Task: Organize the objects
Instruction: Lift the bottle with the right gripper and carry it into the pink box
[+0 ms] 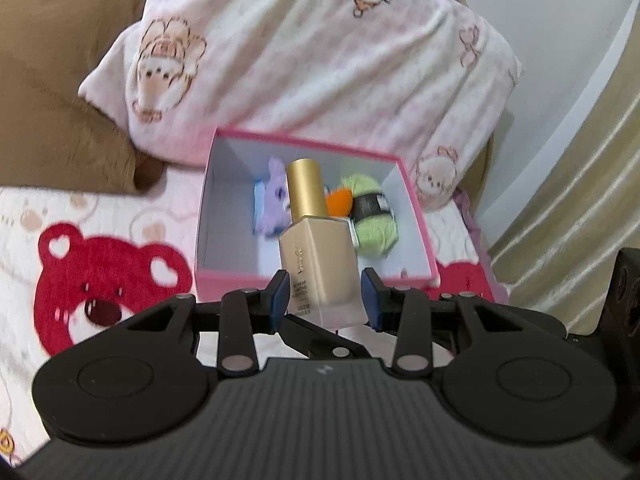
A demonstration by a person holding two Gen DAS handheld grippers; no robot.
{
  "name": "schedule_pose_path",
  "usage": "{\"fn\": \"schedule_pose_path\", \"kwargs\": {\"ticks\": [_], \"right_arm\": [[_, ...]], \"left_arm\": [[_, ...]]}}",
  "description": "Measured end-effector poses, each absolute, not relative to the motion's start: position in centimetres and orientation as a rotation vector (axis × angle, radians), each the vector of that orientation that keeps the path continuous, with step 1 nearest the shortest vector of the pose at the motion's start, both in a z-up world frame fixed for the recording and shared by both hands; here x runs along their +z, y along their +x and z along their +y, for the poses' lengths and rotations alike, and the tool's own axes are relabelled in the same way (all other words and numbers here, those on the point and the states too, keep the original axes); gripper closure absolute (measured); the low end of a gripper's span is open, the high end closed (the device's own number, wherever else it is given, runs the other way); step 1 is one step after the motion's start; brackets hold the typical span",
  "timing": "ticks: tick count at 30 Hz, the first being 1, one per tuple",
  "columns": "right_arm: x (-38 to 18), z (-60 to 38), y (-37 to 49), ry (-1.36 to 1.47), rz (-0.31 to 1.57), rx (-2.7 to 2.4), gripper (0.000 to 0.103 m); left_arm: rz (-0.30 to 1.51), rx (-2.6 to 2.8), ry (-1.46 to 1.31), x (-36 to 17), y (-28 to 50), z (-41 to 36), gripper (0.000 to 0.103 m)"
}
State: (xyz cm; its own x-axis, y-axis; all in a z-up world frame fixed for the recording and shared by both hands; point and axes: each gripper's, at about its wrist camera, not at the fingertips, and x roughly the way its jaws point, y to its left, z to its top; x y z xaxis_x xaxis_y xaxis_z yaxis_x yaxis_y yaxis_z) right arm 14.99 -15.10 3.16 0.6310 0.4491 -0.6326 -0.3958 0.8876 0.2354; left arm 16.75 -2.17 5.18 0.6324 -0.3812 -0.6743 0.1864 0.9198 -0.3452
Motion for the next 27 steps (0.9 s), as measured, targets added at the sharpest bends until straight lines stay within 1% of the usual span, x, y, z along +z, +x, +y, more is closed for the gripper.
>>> {"fn": "schedule_pose_path", "kwargs": {"ticks": [5, 8, 14, 20, 27], "right_arm": [[2.8, -15.6, 19.6, 0.105, 0.754, 0.465, 0.058], [1.8, -16.2, 22.1, 0.169, 0.778, 0.449, 0.058], [-1.7, -16.5, 25.7, 0.209, 0.843, 0.430, 0.058], [-5.9, -16.2, 27.4, 0.187, 0.883, 0.410, 0.059], [-7.6, -16.1, 28.3, 0.112, 0.860, 0.398, 0.059]], "left_arm": [[0.812, -0.339, -0.258, 4.5, 21.3, -2.2, 0.066], [0.805, -0.373, -0.302, 2.8, 23.8, -1.4, 0.066], [0.869, -0.396, -0.328, -0.9, 27.9, -1.2, 0.066], [0.919, -0.385, -0.317, -4.7, 29.7, -1.8, 0.067], [0.872, -0.412, -0.277, -6.7, 30.3, -2.5, 0.067]]}}
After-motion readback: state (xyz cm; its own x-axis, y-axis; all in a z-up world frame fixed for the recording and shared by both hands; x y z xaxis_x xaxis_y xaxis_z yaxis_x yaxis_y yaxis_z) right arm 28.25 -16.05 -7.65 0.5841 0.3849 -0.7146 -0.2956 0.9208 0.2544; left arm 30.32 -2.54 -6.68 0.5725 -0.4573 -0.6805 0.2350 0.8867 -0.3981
